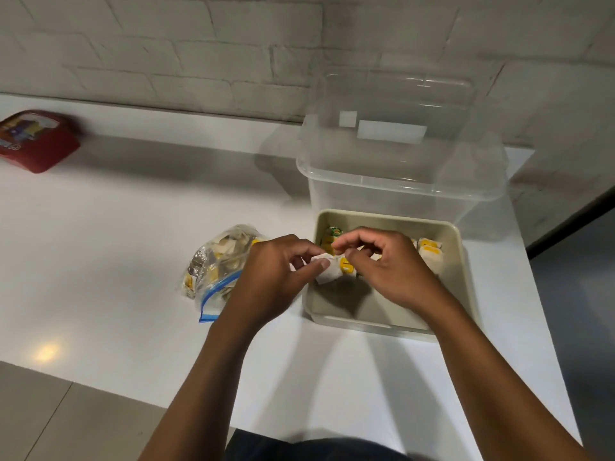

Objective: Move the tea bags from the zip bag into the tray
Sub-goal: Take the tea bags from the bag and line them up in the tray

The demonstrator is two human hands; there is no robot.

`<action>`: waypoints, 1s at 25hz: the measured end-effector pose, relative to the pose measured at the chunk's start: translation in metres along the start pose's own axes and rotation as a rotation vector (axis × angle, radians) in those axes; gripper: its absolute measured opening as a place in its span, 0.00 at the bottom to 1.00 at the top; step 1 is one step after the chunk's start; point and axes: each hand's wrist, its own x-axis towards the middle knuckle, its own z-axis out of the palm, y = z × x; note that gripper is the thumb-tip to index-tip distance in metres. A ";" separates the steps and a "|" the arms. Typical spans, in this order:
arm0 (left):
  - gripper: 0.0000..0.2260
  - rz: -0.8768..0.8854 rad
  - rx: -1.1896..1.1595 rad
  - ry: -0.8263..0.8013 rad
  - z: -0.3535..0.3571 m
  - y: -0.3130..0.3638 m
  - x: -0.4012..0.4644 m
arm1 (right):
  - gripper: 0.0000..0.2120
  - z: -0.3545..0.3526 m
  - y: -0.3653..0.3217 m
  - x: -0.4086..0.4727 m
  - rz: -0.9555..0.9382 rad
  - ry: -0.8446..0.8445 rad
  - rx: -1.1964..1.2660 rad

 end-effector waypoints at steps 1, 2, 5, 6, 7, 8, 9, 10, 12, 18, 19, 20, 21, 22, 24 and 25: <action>0.03 -0.002 -0.014 -0.009 0.006 0.002 0.004 | 0.13 -0.003 -0.001 -0.008 -0.016 -0.029 -0.009; 0.03 -0.016 -0.041 -0.014 0.010 0.004 0.007 | 0.14 -0.005 0.000 -0.013 -0.027 -0.036 -0.016; 0.05 -0.093 -0.169 -0.029 0.023 0.012 0.014 | 0.07 -0.011 0.011 -0.022 0.000 0.028 -0.009; 0.06 -0.101 -0.195 -0.042 0.026 0.014 0.015 | 0.05 -0.011 0.014 -0.024 0.020 0.053 0.000; 0.07 -0.097 -0.203 -0.060 0.029 0.016 0.015 | 0.05 -0.012 0.018 -0.025 0.036 0.073 0.013; 0.08 -0.091 -0.204 -0.081 0.032 0.018 0.015 | 0.06 -0.012 0.019 -0.027 0.041 0.084 0.018; 0.09 -0.087 -0.202 -0.097 0.033 0.019 0.014 | 0.05 -0.012 0.020 -0.027 0.036 0.085 0.006; 0.10 -0.086 -0.193 -0.108 0.035 0.019 0.014 | 0.04 -0.012 0.020 -0.027 0.021 0.079 -0.016; 0.14 -0.089 -0.159 -0.126 0.036 0.019 0.014 | 0.02 -0.012 0.021 -0.026 -0.015 0.092 -0.058; 0.16 -0.038 0.049 -0.044 0.028 -0.005 0.009 | 0.06 -0.022 0.053 -0.015 0.163 0.099 -0.372; 0.15 -0.025 0.091 -0.038 0.027 -0.009 0.007 | 0.05 -0.023 0.057 -0.014 0.191 0.029 -0.382; 0.14 -0.015 0.130 -0.037 0.027 -0.012 0.004 | 0.04 -0.023 0.059 -0.012 0.216 -0.042 -0.382; 0.13 -0.005 0.158 -0.036 0.027 -0.014 0.001 | 0.03 -0.023 0.059 -0.010 0.234 -0.099 -0.386; 0.12 0.010 0.175 -0.028 0.026 -0.016 -0.002 | 0.03 -0.023 0.060 -0.007 0.247 -0.137 -0.398; 0.11 0.046 0.189 0.006 0.025 -0.020 -0.005 | 0.02 -0.023 0.064 0.001 0.262 -0.160 -0.424; 0.11 0.059 0.194 0.023 0.024 -0.023 -0.007 | 0.02 -0.021 0.067 0.006 0.273 -0.151 -0.426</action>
